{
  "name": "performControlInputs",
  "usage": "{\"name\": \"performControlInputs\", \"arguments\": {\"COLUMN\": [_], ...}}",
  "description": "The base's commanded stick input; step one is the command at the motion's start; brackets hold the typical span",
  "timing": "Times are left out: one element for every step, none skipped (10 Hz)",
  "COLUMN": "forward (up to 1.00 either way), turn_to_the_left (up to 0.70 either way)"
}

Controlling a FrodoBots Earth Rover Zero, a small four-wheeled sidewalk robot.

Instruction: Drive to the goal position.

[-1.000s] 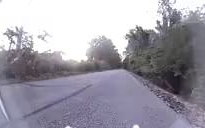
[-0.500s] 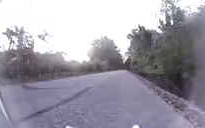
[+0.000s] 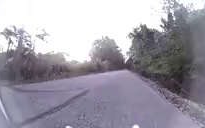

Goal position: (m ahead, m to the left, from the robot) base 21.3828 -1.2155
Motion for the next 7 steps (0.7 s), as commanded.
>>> {"name": "performControlInputs", "arguments": {"forward": [0.70,0.70,0.70,0.70,0.70,0.70,0.70], "turn_to_the_left": [0.03,0.00,0.00,0.00,0.00,0.00,0.00]}}
